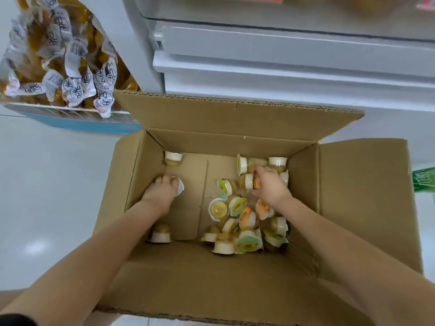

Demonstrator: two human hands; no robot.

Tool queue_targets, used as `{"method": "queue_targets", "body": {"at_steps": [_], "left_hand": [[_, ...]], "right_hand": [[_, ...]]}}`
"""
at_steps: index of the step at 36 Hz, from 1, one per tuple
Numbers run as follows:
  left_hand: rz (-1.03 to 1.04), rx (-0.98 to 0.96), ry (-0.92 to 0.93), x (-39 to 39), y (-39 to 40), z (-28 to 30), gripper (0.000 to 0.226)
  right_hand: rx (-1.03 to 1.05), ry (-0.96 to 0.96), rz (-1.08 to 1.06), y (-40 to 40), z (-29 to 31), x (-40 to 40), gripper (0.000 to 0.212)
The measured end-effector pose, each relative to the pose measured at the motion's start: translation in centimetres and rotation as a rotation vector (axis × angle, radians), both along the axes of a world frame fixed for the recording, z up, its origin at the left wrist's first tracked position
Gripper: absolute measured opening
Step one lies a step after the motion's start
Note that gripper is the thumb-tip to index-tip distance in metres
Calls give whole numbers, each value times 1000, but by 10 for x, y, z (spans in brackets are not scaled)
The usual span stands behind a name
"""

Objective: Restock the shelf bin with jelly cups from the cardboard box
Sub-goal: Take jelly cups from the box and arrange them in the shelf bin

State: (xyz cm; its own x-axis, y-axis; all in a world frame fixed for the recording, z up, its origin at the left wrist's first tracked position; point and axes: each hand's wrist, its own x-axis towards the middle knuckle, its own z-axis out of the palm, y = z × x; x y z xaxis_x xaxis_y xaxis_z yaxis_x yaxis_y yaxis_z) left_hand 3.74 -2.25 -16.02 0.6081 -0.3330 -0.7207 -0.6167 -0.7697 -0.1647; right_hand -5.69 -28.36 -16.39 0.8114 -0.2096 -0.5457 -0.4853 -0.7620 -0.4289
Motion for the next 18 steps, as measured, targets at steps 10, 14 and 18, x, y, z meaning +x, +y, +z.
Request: {"method": "queue_targets", "body": {"at_steps": [10, 14, 18], "left_hand": [[356, -265, 83, 18, -2, -21, 46], [515, -446, 230, 18, 4, -8, 50], [595, -577, 318, 15, 0, 16, 49]], "right_hand": [[-10, -18, 39, 3, -8, 3, 53], [18, -47, 41, 4, -4, -2, 55], [42, -100, 48, 5, 16, -11, 54]]}}
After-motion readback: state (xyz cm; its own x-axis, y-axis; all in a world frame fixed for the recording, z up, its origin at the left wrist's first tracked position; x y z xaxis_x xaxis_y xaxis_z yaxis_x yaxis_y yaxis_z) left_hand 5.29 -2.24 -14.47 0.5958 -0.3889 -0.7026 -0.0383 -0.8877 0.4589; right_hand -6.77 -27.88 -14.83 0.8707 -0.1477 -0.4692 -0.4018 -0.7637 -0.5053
